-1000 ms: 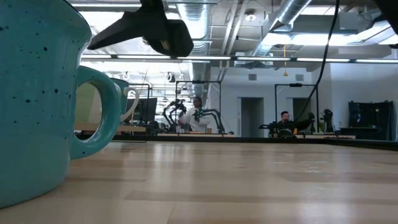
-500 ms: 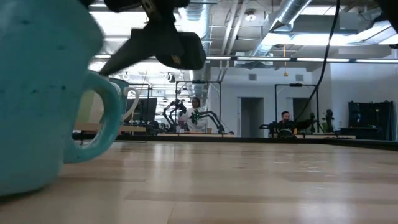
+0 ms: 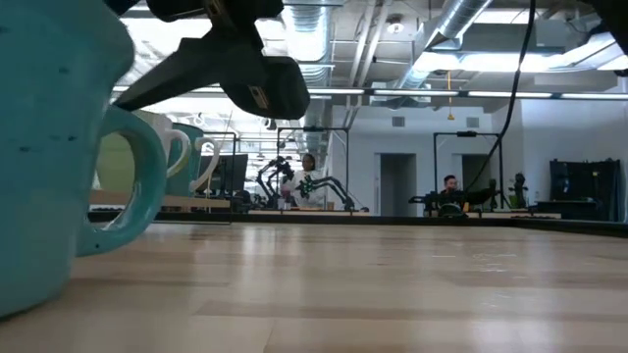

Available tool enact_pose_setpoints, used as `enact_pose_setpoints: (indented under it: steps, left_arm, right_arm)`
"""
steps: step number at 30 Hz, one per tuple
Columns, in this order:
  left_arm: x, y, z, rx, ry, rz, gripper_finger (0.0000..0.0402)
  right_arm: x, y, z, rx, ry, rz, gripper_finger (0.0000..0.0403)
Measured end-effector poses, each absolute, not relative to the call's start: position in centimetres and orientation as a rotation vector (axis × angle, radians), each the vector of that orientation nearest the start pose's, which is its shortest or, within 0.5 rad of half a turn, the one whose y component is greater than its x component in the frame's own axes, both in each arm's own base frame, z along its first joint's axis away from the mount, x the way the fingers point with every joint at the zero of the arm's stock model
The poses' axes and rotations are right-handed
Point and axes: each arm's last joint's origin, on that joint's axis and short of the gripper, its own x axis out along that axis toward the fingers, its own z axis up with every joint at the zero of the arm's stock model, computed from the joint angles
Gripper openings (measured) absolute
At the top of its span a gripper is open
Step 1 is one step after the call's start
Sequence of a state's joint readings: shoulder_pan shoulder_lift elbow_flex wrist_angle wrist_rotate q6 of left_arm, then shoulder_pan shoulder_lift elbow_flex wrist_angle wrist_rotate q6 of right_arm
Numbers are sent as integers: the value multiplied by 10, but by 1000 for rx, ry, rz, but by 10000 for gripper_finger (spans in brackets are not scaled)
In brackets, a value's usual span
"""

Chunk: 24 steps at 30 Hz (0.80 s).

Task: Stack small to large cups/mugs on shelf
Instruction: Put the blue mug on the shelf

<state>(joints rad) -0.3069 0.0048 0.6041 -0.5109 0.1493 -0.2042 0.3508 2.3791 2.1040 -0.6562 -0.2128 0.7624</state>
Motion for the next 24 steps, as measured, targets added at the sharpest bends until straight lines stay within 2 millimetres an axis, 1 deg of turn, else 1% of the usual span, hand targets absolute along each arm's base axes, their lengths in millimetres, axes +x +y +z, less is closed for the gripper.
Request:
enact_pose_setpoints:
  steps: [5, 17, 24]
  left_arm:
    - [18, -10, 301, -208, -43, -464, 98]
    - [18, -10, 301, -209, -42, -464, 98]
    - [18, -10, 301, -209, -42, -464, 98]
  right_arm:
    - [488, 182, 200, 631, 1086, 147, 149]
    - [489, 183, 202, 626, 1084, 161, 82]
    - [490, 182, 202, 625, 1078, 157, 32]
